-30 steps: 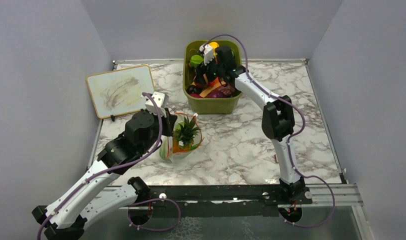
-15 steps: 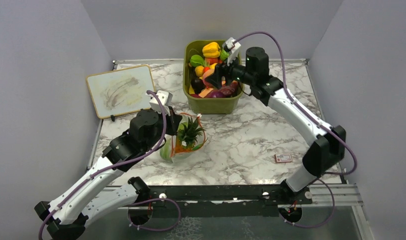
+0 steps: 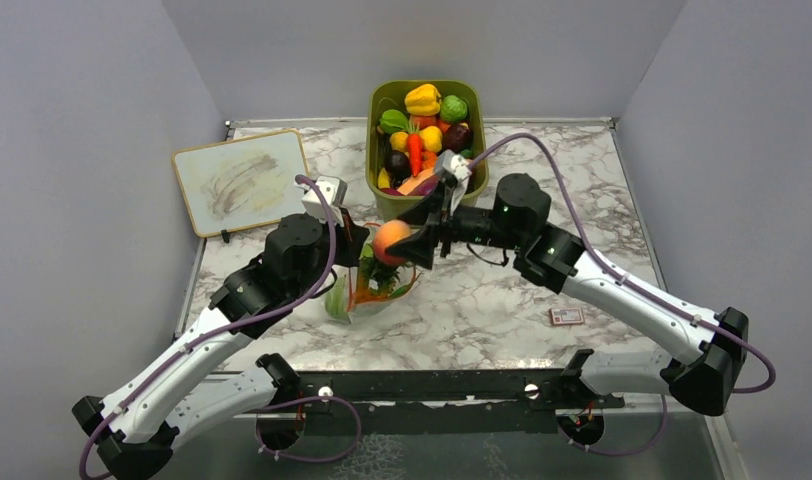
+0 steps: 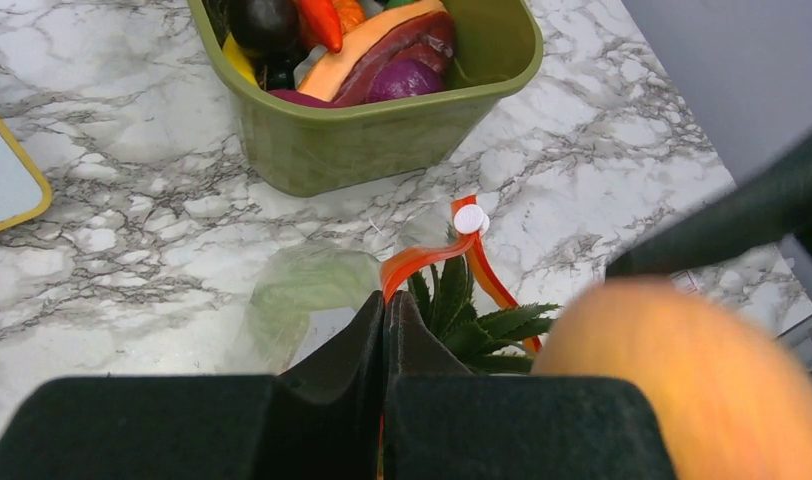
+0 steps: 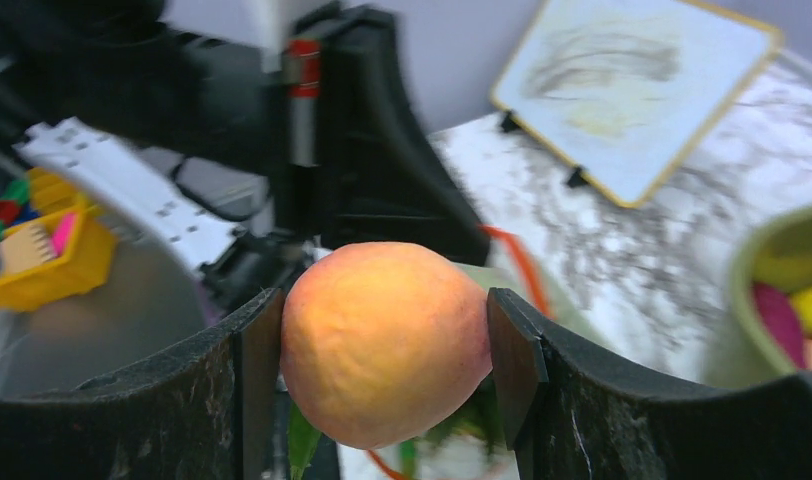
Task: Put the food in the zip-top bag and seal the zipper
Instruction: Place the fake fruit in the zipper food storage bag, then adjust the zipper food storage bag at the center of the board.
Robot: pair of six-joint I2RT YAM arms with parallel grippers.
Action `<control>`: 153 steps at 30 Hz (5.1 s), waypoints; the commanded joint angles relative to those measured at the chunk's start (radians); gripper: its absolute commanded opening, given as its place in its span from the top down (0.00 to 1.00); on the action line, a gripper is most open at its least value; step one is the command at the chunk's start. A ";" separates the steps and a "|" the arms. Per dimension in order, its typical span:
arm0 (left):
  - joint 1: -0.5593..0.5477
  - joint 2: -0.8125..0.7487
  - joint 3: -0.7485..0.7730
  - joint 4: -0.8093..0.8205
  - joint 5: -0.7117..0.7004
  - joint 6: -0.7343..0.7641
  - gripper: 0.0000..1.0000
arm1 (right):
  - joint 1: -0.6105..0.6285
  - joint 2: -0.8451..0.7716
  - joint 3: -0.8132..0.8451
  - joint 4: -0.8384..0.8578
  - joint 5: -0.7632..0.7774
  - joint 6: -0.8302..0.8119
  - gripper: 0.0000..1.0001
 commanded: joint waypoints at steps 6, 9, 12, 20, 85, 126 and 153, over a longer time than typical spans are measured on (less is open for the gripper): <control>-0.003 -0.030 0.061 0.066 0.040 -0.090 1.00 | 0.180 0.040 -0.054 0.100 0.156 -0.013 0.64; -0.003 -0.038 0.059 0.065 0.047 -0.108 1.00 | 0.191 0.076 -0.066 0.132 0.177 -0.019 0.63; -0.003 -0.039 0.056 0.064 0.044 -0.114 1.00 | 0.207 0.125 -0.083 0.146 0.176 -0.018 0.61; -0.003 -0.045 0.058 0.064 0.035 -0.117 1.00 | 0.214 0.144 -0.138 0.176 0.180 0.002 0.57; -0.003 -0.176 -0.116 0.148 0.075 -0.354 1.00 | 0.222 0.053 -0.156 0.164 0.542 0.297 0.07; -0.003 -0.172 -0.157 0.190 0.061 -0.401 1.00 | 0.222 -0.162 -0.384 -0.163 0.754 0.854 0.62; -0.002 -0.217 -0.052 0.138 0.536 0.227 0.49 | 0.126 -0.101 -0.077 -0.372 0.286 -0.166 0.99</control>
